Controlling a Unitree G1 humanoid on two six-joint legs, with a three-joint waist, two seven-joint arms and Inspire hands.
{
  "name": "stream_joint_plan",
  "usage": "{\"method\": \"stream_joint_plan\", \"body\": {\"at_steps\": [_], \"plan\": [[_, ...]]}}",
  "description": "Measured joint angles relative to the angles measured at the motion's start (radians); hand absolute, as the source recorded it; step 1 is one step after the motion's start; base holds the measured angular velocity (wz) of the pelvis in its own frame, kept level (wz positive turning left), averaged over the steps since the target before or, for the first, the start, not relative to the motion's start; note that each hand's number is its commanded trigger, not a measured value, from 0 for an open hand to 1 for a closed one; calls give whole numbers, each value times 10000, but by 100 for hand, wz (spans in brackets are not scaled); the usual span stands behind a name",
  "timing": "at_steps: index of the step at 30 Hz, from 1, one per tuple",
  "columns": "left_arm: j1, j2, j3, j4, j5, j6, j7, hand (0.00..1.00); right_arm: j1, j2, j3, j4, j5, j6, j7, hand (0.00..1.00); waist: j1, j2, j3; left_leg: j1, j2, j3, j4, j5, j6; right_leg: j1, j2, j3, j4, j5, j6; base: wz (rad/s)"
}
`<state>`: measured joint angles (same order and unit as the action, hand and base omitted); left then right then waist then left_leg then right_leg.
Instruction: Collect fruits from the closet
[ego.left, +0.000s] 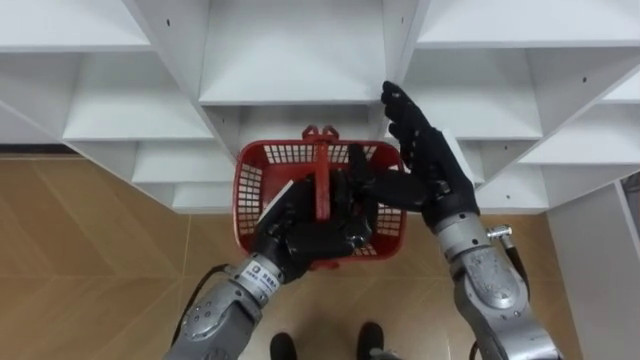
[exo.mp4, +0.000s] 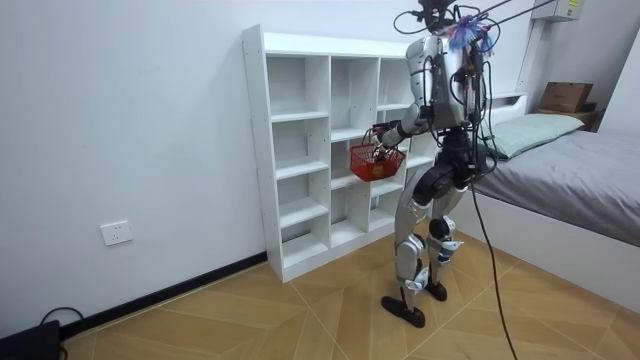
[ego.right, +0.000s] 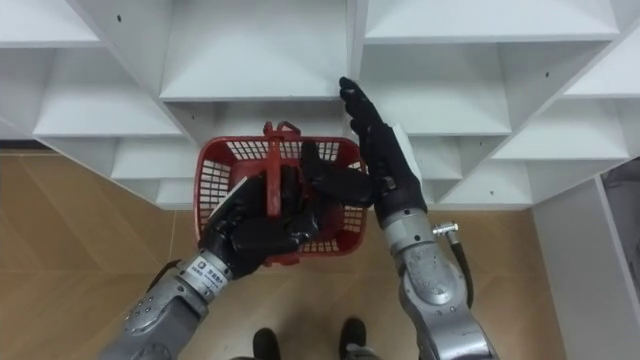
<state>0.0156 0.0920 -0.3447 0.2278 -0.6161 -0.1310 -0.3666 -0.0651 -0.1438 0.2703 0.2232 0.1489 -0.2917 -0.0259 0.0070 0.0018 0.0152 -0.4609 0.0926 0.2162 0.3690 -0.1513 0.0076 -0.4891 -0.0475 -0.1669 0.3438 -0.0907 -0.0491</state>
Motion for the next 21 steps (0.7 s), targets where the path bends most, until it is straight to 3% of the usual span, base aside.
{"method": "stream_joint_plan", "body": {"at_steps": [8, 13, 21], "plan": [[-20, 27, 64, -40, 460, -2, -8, 100, 19, 4, -70, 125, 6, -48, 94, 0, -33, -7, -5, 36, 10, 6, 52, 1, 0, 47, -2, 5, 34, 17, -9, 0], [76, 427, 16, 22, 1620, -2, 13, 100, 238, -135, -80, 1009, 21, -71, 255, 0, -57, -17, 3, 550, -16, -3, -130, -3, -1, 558, 9, -8, -190, -6, 24, 0], [681, 915, 46, 253, 2379, -4, 46, 100, 1023, -386, -83, 1848, 6, 92, 406, 0, -106, -29, 12, 1141, -22, -59, -463, 19, -90, 1215, 133, -46, -654, 63, 19, 0]]}}
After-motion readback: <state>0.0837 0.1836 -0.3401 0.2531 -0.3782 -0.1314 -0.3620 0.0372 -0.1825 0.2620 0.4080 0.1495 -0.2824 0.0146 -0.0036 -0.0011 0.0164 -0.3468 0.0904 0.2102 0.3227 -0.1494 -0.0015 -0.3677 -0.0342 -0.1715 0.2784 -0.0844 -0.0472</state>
